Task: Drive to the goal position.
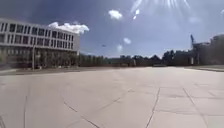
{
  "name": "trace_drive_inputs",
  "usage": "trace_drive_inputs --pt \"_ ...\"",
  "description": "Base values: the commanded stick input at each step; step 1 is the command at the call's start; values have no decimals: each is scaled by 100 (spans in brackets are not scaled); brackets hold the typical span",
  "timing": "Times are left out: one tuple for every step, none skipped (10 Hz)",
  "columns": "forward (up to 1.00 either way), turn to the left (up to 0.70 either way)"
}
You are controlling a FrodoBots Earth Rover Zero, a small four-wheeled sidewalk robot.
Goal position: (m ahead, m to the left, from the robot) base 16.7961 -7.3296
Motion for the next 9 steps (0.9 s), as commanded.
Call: trace_drive_inputs --pt "70 0" --pt "70 1" --pt "70 1" --pt "70 1" --pt "70 1" --pt "70 1" --pt "70 1" --pt "70 1" --pt "70 1"
